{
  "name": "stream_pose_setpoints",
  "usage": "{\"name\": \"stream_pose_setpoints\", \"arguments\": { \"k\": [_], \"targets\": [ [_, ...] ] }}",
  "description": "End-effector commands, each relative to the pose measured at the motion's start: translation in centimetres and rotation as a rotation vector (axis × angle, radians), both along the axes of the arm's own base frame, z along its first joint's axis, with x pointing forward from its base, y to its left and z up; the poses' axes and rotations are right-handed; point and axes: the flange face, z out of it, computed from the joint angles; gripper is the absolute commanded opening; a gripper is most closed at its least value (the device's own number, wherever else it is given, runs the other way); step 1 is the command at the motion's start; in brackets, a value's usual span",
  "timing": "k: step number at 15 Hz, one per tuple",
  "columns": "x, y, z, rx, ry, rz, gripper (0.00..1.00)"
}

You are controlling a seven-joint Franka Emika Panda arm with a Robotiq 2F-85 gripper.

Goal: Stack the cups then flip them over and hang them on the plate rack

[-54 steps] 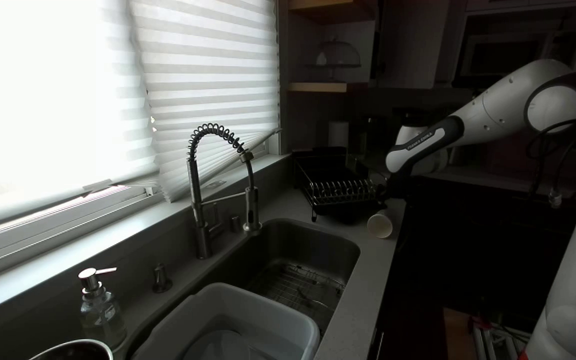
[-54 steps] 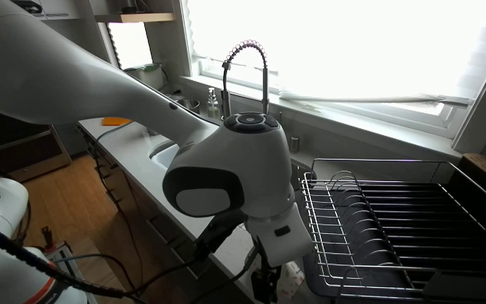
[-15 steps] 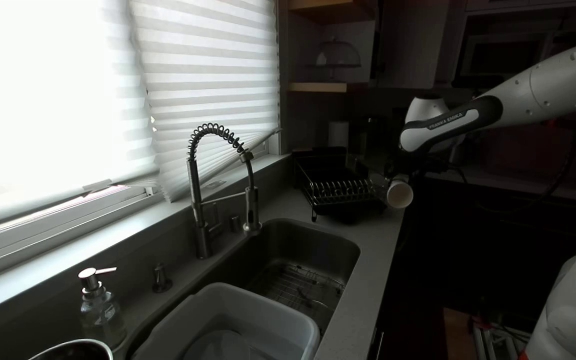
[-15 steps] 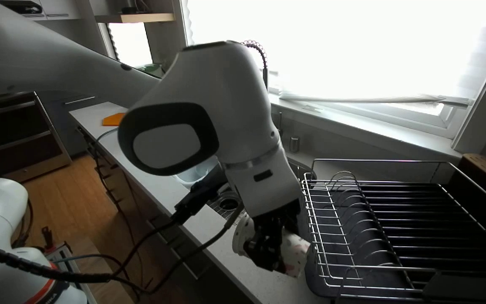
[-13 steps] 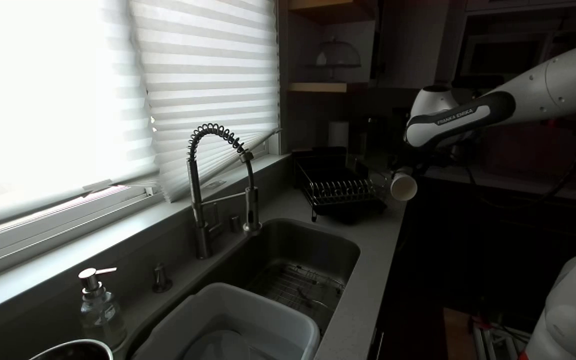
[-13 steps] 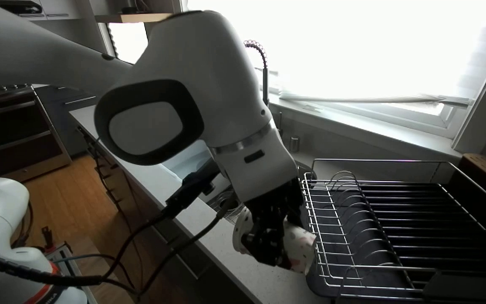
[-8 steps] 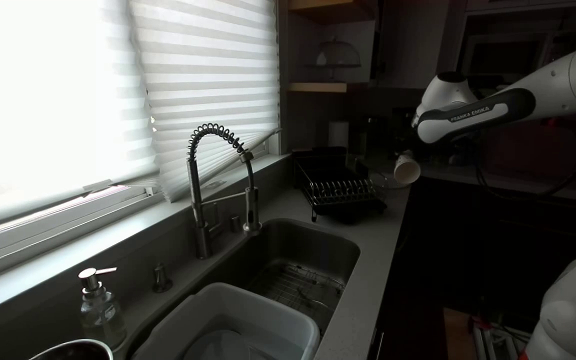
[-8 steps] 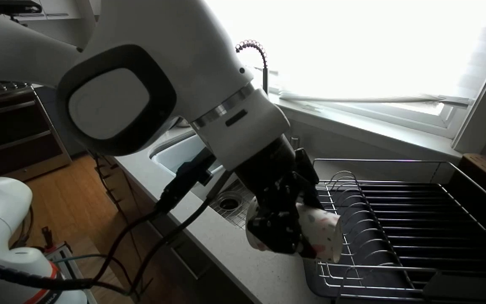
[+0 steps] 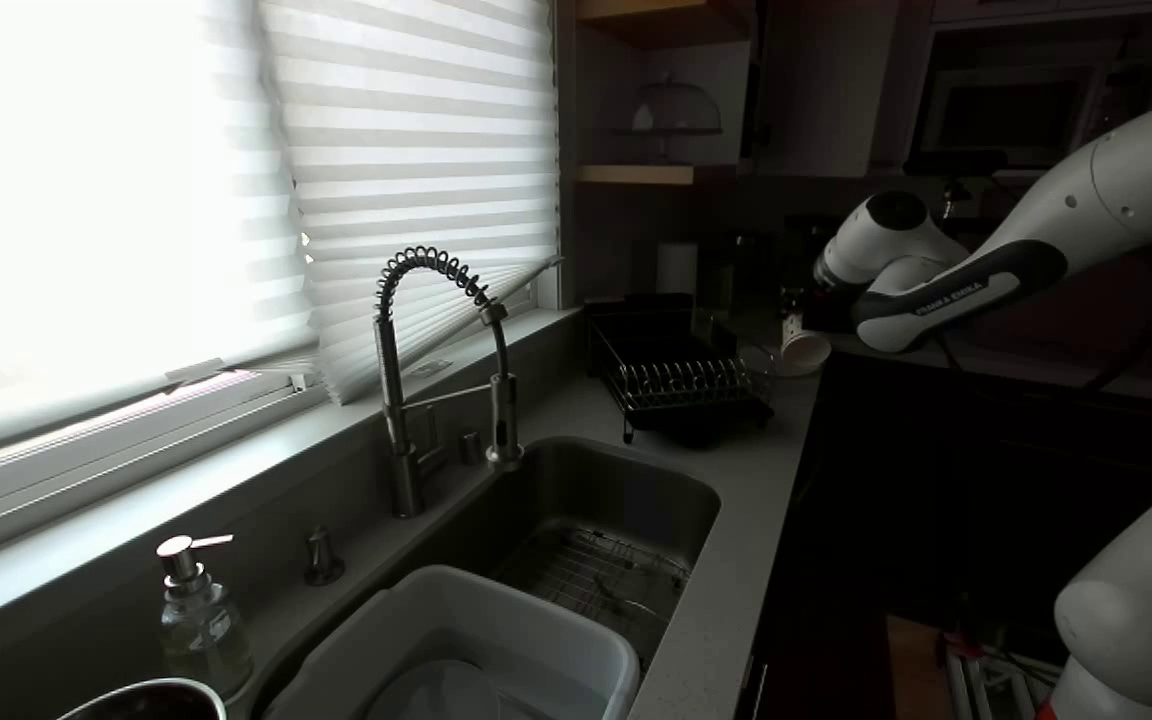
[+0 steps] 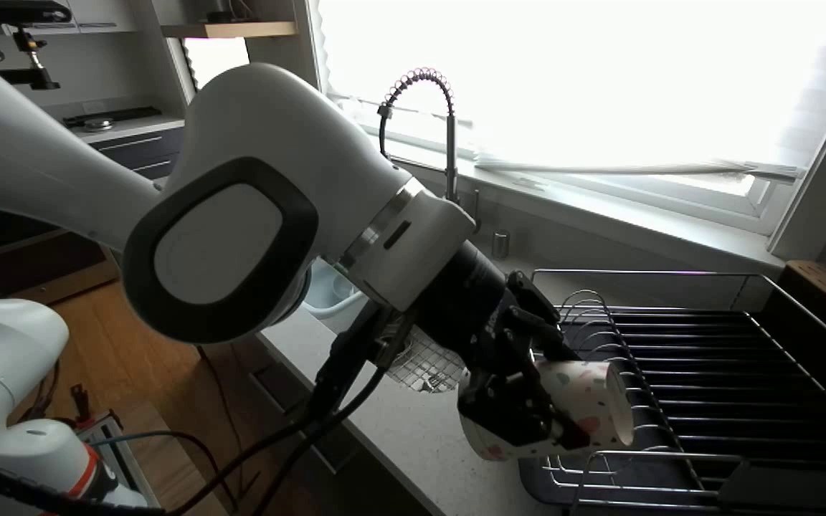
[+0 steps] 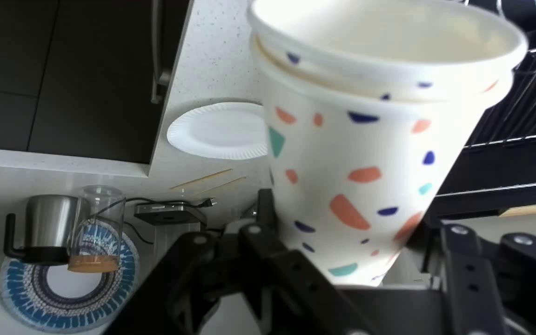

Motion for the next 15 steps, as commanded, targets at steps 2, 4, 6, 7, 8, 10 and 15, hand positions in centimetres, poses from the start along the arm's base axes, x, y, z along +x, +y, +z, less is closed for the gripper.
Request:
{"name": "stream_pose_setpoints", "arguments": {
  "k": [2, 4, 6, 7, 8, 10, 15],
  "targets": [
    [0.1, -0.2, -1.2, -0.076, -0.022, 0.021, 0.4],
    [0.2, -0.1, -1.2, -0.106, -0.026, 0.024, 0.4],
    [0.5, -0.1, -1.7, -0.12, -0.028, 0.013, 0.4],
    [0.6, -0.2, -1.8, -0.128, -0.037, 0.009, 0.4],
    [0.9, -0.1, -2.1, -0.128, -0.044, 0.006, 0.4],
    [1.5, 0.1, -2.6, -0.143, -0.052, 0.006, 0.4],
    [2.9, 0.4, -3.8, -0.198, -0.068, 0.02, 0.4]
  ]
}}
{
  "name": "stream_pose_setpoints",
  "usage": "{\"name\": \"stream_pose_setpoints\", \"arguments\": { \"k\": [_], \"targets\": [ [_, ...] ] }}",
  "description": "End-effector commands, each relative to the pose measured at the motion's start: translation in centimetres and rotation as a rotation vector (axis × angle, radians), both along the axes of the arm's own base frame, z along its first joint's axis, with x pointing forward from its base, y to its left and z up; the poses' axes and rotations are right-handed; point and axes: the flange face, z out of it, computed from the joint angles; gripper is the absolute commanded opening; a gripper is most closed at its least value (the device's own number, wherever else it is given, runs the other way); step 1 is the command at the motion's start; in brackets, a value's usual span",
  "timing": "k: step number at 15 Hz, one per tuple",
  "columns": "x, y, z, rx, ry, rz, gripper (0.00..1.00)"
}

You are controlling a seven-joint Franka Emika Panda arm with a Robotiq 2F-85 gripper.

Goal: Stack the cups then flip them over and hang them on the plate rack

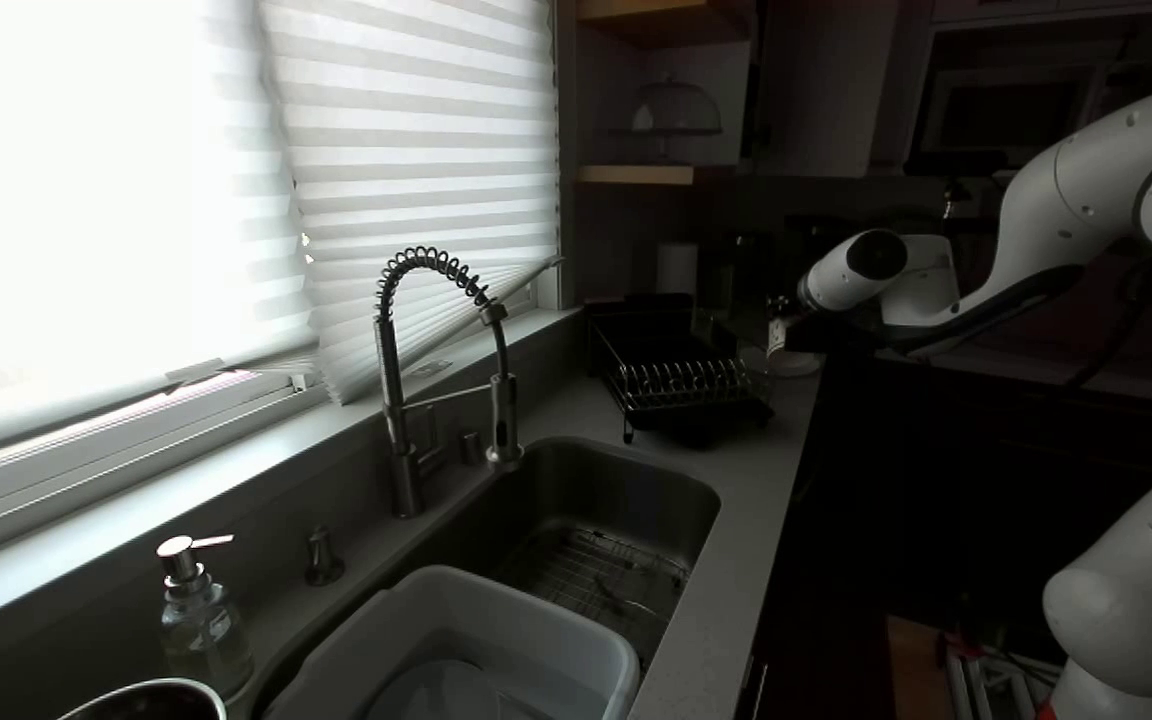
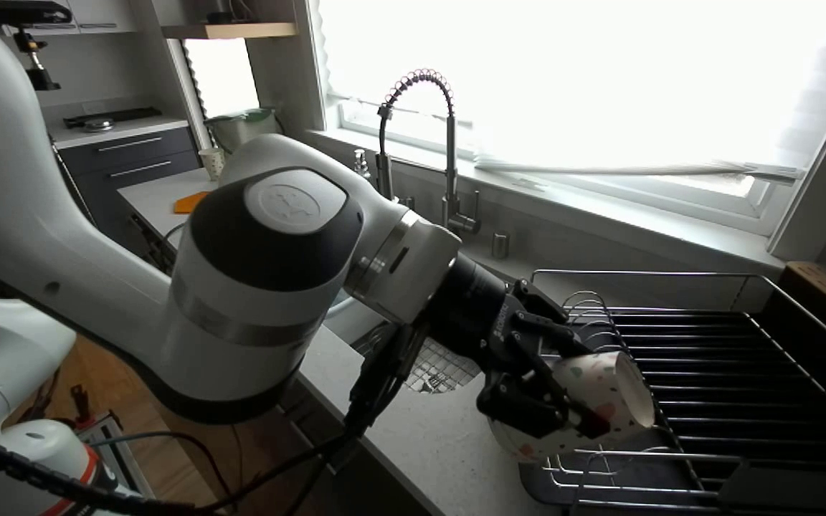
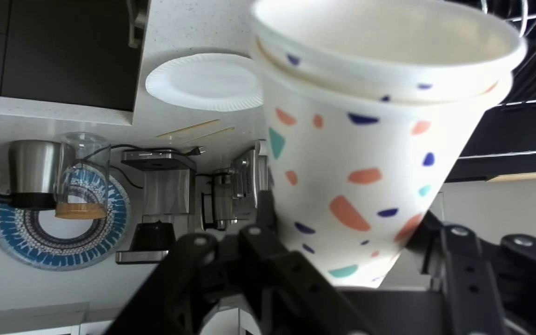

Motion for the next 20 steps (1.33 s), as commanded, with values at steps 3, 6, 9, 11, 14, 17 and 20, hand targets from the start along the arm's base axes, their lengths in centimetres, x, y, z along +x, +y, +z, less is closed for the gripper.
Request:
{"name": "stream_pose_setpoints", "arguments": {
  "k": [3, 6, 9, 11, 14, 17, 20],
  "targets": [
    [1.2, -0.5, -2.0, -0.042, -0.015, 0.015, 0.4],
    [1.2, -0.2, -4.1, -0.035, 0.014, 0.026, 0.4],
    [1.3, 0.0, -5.3, -0.043, 0.02, 0.03, 0.4],
    [1.4, 0.1, -5.8, -0.059, 0.015, 0.03, 0.4],
    [1.5, 0.5, -6.2, -0.066, 0.004, 0.036, 0.97],
    [1.3, 0.7, -5.9, -0.052, -0.019, 0.033, 1.0],
    [0.7, 0.5, -5.4, -0.005, -0.033, 0.016, 1.0]
  ]
}}
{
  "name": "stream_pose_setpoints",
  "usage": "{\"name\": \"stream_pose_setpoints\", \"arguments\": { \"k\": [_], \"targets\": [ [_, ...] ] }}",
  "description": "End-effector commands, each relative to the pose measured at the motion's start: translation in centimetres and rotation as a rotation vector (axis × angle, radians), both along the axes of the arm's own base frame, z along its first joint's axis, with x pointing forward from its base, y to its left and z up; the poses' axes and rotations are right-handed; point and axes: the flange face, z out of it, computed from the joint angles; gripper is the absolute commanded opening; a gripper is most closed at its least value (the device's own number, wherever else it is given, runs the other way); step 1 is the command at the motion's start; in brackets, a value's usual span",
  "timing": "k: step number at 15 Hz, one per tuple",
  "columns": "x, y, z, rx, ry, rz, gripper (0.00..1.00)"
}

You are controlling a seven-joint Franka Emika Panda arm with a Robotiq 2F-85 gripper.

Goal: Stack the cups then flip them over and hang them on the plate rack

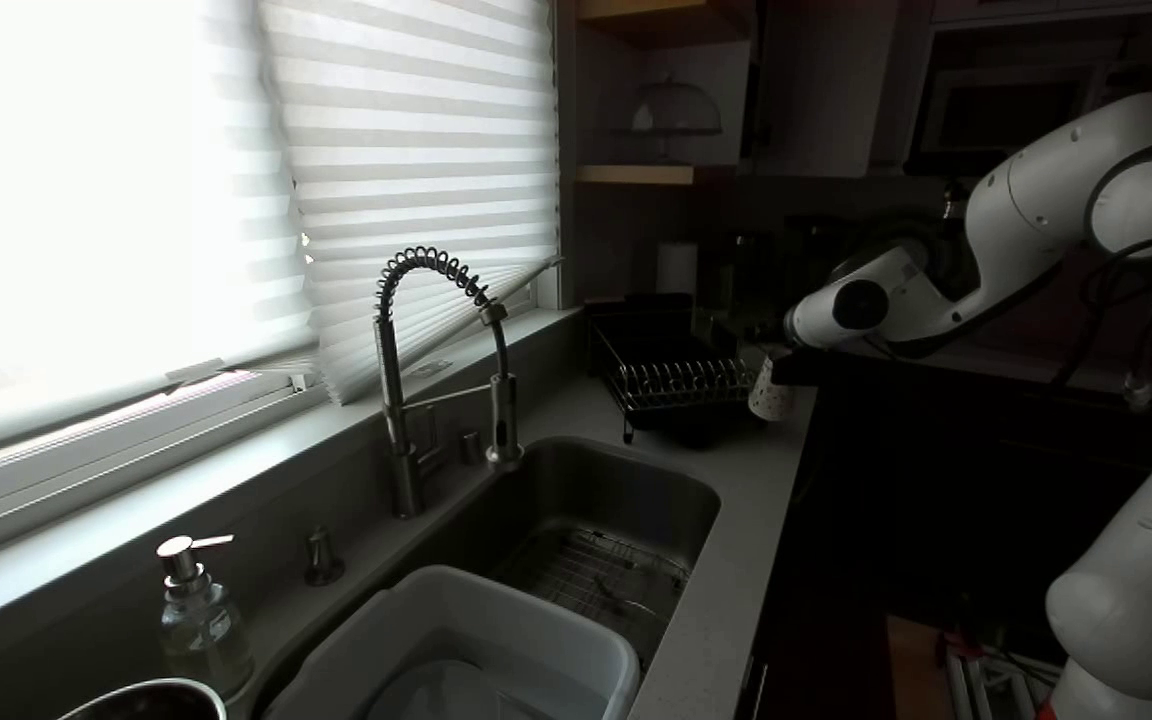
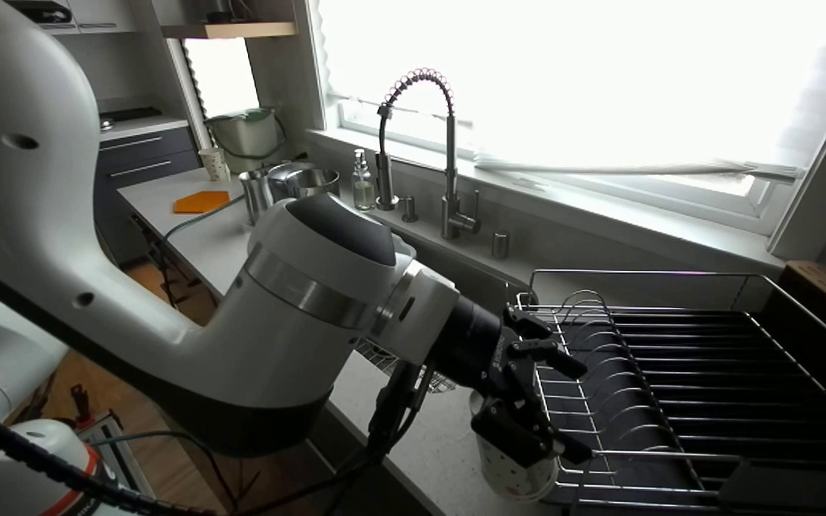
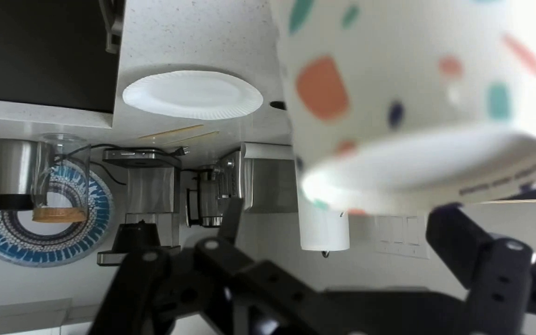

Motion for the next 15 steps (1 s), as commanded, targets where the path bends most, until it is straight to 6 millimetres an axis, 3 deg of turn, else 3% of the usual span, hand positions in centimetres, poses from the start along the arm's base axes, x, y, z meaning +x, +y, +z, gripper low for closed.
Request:
{"name": "stream_pose_setpoints", "arguments": {
  "k": [1, 4, 9, 15],
  "targets": [
    [-0.8, -0.2, 0.3, 0.074, -0.035, -0.025, 1.0],
    [-1.7, -0.7, 0.3, 0.191, -0.072, -0.047, 1.0],
    [-2.9, 0.0, -2.2, 0.358, -0.099, -0.086, 1.0],
    [0.2, 1.7, 2.0, 0.394, -0.161, -0.054, 1.0]
  ]
}}
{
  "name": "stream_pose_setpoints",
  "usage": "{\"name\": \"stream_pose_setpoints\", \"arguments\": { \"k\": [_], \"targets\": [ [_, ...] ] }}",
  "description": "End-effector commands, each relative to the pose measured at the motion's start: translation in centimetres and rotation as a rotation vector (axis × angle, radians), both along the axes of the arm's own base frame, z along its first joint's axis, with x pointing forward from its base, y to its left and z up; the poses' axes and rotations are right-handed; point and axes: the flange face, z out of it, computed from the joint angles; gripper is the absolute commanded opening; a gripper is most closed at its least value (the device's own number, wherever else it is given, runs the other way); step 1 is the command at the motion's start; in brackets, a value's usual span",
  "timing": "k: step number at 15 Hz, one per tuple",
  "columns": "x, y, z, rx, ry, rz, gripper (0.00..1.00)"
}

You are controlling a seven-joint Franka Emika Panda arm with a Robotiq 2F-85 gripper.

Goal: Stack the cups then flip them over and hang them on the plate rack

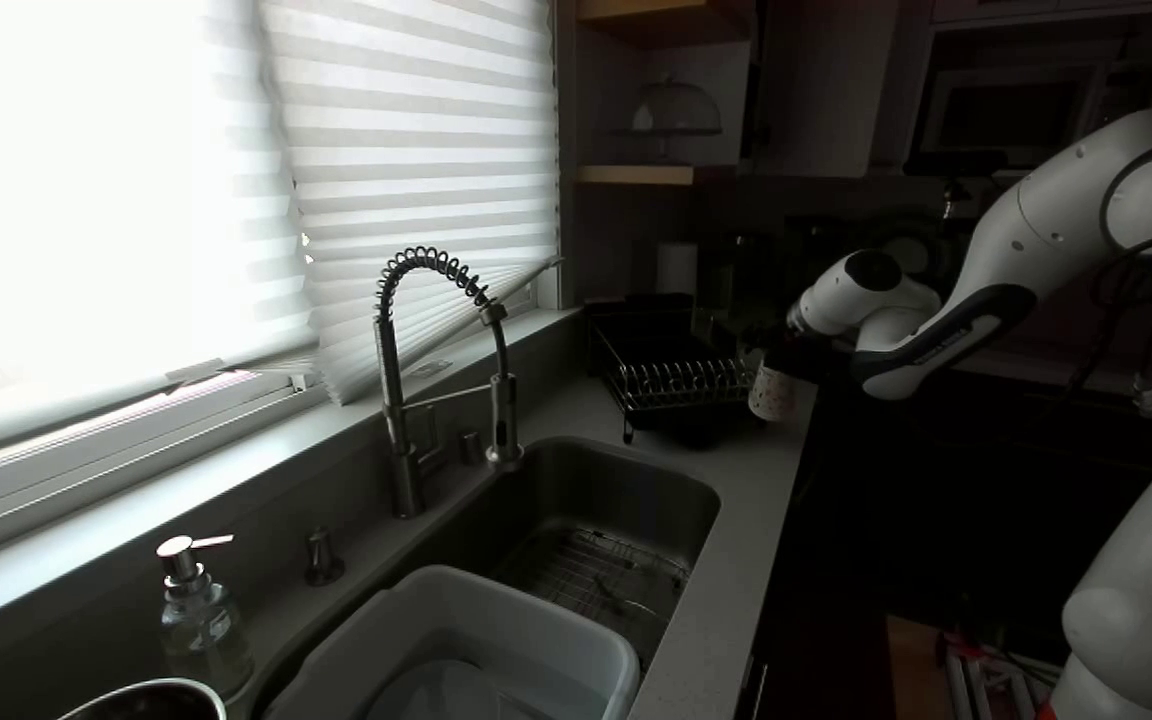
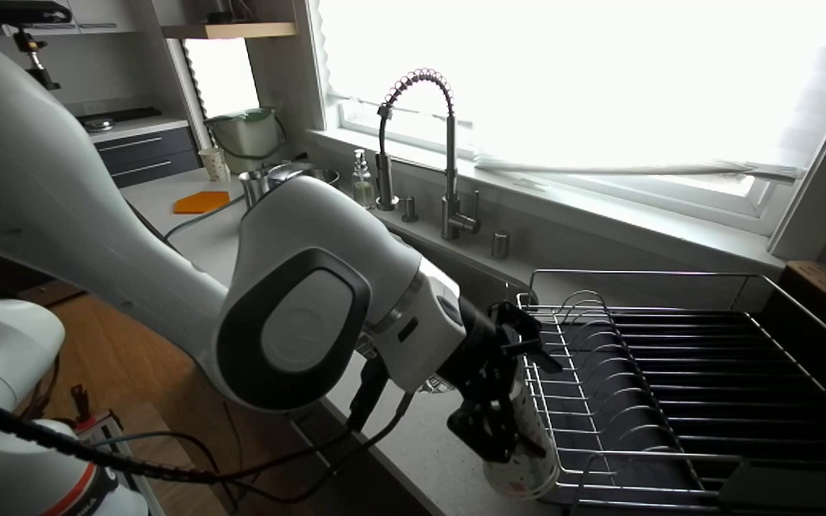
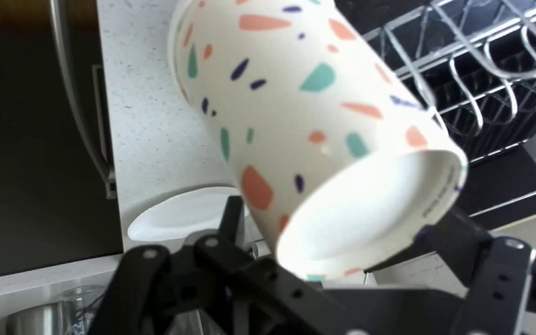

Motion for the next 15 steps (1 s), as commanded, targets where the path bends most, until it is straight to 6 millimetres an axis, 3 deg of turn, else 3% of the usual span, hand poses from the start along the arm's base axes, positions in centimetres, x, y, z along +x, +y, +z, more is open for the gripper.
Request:
{"name": "stream_pose_setpoints", "arguments": {
  "k": [1, 6, 12, 15],
  "targets": [
    [0.7, 1.6, 2.0, 0.027, -0.015, 0.014, 1.0],
    [1.0, 2.0, 6.3, 0.079, 0.021, -0.004, 1.0],
    [-1.1, 0.8, 12.4, 0.136, 0.115, -0.062, 1.0],
    [-1.9, 1.1, 13.9, 0.196, 0.187, 0.016, 1.0]
  ]
}}
